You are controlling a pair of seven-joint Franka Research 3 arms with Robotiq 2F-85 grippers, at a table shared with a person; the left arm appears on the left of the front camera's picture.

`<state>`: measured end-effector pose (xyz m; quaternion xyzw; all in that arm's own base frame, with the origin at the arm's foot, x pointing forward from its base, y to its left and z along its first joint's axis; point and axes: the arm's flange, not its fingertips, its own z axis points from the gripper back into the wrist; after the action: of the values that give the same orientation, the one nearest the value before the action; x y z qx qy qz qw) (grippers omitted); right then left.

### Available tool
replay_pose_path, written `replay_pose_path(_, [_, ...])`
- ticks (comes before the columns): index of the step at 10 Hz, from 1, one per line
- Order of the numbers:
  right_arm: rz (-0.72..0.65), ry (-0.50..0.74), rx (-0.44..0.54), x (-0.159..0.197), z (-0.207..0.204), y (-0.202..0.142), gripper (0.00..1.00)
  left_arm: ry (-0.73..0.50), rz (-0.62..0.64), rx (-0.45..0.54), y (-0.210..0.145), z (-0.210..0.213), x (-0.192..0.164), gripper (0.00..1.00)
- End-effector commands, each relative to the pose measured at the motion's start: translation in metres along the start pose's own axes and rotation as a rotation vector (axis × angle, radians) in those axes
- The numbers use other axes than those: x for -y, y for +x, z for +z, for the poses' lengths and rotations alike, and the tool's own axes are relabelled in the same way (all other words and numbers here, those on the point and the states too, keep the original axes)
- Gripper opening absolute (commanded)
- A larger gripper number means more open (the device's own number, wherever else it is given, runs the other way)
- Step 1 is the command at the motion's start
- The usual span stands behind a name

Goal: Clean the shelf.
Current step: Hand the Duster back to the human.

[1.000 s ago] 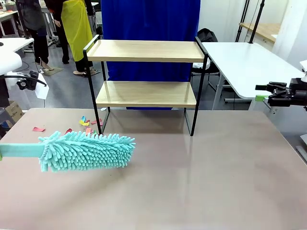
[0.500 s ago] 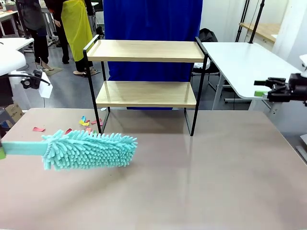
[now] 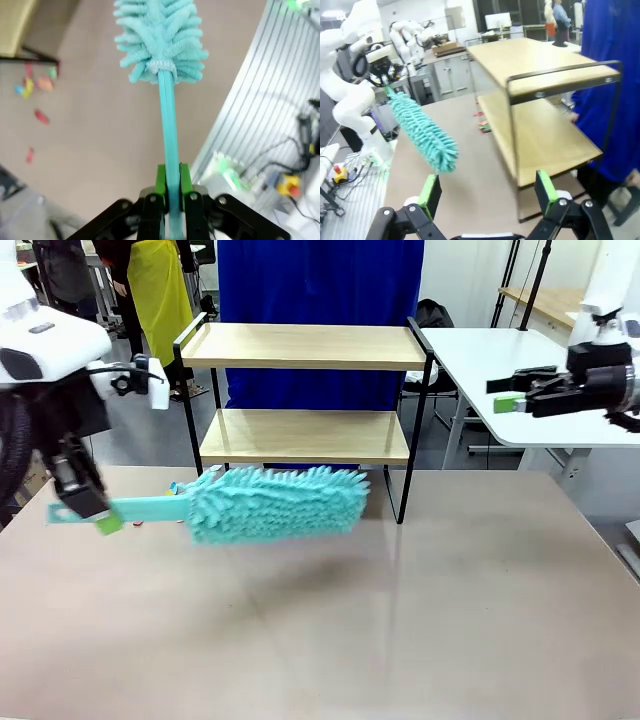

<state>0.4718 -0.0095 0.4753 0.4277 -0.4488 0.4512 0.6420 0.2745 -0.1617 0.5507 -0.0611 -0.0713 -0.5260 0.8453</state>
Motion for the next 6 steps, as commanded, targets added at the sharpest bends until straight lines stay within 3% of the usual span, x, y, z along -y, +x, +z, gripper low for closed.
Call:
replay_pose_path(1, [-0.094,0.049,-0.031,-0.025,-0.011,0.002,1.0,-0.048,-0.107,0.146,0.009,-0.022,-0.01,0.13])
replay_pose_path(3, [-0.164,0.114,0.008,-0.045,-0.022,0.001,1.0,-0.094,-0.233,0.223,0.017,-0.038,-0.022,0.13])
replay_pose_path(6, [-0.208,0.127,0.075,-0.038,-0.008,-0.012,1.0,-0.116,-0.307,0.281,0.017,-0.053,-0.041,0.13])
